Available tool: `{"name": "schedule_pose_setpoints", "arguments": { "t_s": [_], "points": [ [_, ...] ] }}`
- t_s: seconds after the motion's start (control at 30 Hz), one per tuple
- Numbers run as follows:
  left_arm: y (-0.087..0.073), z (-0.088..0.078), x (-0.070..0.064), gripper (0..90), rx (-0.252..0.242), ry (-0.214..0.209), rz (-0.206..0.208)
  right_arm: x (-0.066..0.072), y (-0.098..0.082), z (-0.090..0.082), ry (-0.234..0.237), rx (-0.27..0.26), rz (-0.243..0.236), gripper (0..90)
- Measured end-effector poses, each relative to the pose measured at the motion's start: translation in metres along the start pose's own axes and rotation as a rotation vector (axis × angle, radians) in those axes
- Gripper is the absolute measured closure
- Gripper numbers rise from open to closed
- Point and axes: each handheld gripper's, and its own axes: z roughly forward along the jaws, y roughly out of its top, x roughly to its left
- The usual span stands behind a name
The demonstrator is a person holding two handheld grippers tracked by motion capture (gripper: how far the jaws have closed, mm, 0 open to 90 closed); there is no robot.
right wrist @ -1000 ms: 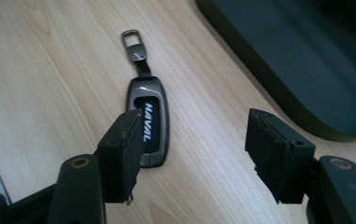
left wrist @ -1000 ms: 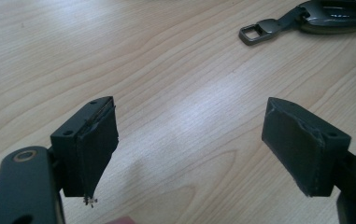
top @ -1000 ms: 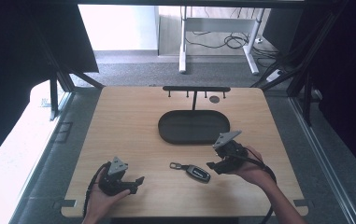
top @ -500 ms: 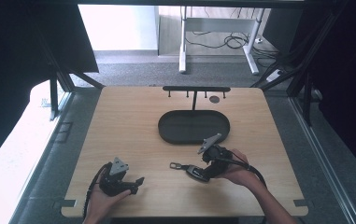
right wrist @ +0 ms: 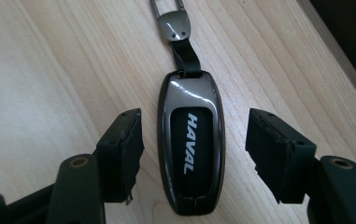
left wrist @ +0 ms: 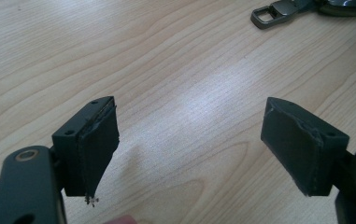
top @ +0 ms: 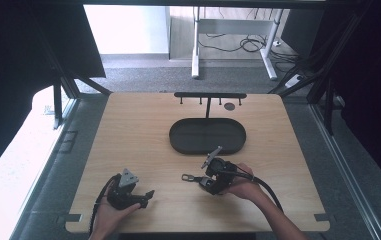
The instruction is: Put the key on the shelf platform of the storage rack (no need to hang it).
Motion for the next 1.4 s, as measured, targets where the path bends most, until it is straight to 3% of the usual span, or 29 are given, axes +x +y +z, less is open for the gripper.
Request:
{"name": "schedule_pose_setpoints", "arguments": {
  "t_s": [0.27, 0.5, 0.63, 0.9, 1.4],
  "points": [
    [0.0, 0.002, -0.001, 19.5, 0.009, 0.001, 0.003, -0.004, 0.002, 0.02, -0.004, 0.036, 0.015, 37.7],
    [0.0, 0.002, -0.001, 19.5, 0.017, 0.002, 0.012, -0.003, 0.002, 0.025, 0.002, 0.047, 0.017, 40.9],
    [0.0, 0.001, -0.002, 20.3, -0.008, 0.006, 0.008, -0.002, 0.003, 0.029, -0.009, 0.059, 0.017, 44.9],
    [0.0, 0.002, -0.002, 20.3, 0.005, 0.007, 0.011, -0.007, 0.002, 0.029, 0.024, 0.064, 0.03, 47.8],
    [0.0, 0.002, -0.002, 20.4, -0.001, 0.005, 0.003, -0.01, 0.003, 0.028, 0.038, 0.078, 0.027, 48.5]
  ]
}}
